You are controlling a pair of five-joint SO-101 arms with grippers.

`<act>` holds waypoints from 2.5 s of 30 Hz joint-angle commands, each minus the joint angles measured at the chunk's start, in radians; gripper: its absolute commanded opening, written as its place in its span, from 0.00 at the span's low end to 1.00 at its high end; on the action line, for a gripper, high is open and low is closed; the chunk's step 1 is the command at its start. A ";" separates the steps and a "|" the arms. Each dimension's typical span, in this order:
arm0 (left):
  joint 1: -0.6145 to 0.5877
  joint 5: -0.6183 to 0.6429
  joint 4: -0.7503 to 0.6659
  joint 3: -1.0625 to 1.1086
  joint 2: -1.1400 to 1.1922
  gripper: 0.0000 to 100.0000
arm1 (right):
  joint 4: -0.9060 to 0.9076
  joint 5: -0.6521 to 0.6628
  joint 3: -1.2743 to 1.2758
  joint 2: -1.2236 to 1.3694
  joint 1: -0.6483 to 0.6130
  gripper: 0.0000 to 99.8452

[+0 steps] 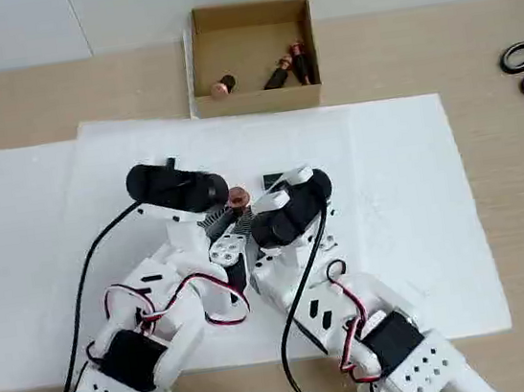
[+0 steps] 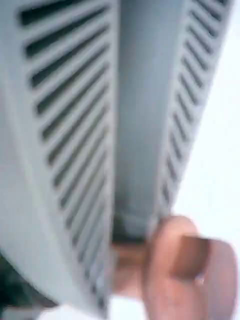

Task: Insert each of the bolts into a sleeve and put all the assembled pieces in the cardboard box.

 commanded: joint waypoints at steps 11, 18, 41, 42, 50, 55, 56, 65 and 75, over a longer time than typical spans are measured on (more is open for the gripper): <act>-0.008 -0.003 0.051 -0.031 -0.002 0.14 | -0.035 -0.002 -0.017 -0.048 0.024 0.00; -0.015 0.003 0.166 -0.147 -0.002 0.23 | -0.035 -0.002 -0.017 -0.048 0.024 0.00; -0.529 -0.003 0.560 -0.441 0.002 0.23 | -0.027 0.074 -0.083 0.136 0.271 0.00; -0.529 -0.003 0.588 -0.438 0.005 0.23 | -0.027 0.075 -0.120 0.176 0.286 0.00; -0.480 -0.003 0.617 -0.386 0.000 0.23 | -0.039 0.077 -0.512 0.598 0.306 0.00; -0.480 -0.003 0.620 -0.384 0.000 0.23 | -0.196 0.072 -0.740 0.886 0.314 0.00; -0.477 -0.003 0.618 -0.384 0.000 0.23 | -0.246 0.072 -0.778 0.940 0.321 0.00; -0.480 -0.003 0.617 -0.386 -0.002 0.23 | -0.622 0.075 -1.132 1.432 0.417 0.00; -0.477 -0.003 0.617 -0.384 -0.002 0.23 | -0.711 0.075 -1.505 1.848 0.418 0.00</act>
